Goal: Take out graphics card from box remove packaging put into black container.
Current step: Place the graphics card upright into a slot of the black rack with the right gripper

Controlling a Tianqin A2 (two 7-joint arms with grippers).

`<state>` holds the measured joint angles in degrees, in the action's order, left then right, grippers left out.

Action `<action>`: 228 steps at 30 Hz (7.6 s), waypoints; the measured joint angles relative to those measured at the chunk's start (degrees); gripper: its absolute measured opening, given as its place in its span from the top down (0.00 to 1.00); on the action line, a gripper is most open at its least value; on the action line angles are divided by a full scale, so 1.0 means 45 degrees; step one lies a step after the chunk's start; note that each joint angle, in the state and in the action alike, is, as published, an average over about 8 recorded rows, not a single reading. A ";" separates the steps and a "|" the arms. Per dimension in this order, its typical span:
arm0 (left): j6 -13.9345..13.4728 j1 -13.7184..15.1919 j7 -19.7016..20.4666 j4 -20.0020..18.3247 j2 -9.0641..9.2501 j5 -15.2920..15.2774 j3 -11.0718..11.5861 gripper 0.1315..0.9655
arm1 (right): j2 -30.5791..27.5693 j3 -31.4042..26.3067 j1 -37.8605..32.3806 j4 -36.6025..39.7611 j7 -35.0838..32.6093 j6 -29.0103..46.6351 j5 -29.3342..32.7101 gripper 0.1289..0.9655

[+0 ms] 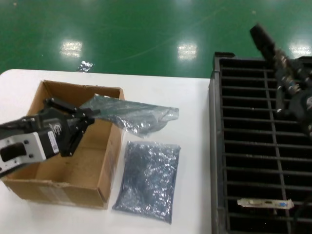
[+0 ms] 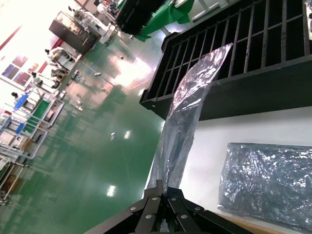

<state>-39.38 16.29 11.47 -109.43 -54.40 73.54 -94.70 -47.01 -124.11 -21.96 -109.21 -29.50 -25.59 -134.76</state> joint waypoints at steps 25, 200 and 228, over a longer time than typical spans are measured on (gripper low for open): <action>0.0000 0.0000 -0.0002 0.0000 0.0000 0.0000 0.0000 0.99 | -0.4744 -0.6918 -0.8900 -0.0407 -0.6213 -0.0664 -0.5062 0.93; -0.0002 0.0000 -0.0001 0.0000 0.0002 -0.0001 0.0002 0.99 | -0.3741 0.0739 -0.6579 -0.1926 1.4783 2.2671 1.3012 0.93; -0.0003 0.0000 -0.0002 0.0000 0.0003 -0.0001 0.0003 0.99 | -0.2772 -0.0153 -0.7168 -0.1414 1.5066 2.3348 1.4348 0.93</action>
<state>-39.40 16.29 11.46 -109.44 -54.39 73.54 -94.68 -59.48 -124.79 -54.21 -115.58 38.29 79.48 -70.20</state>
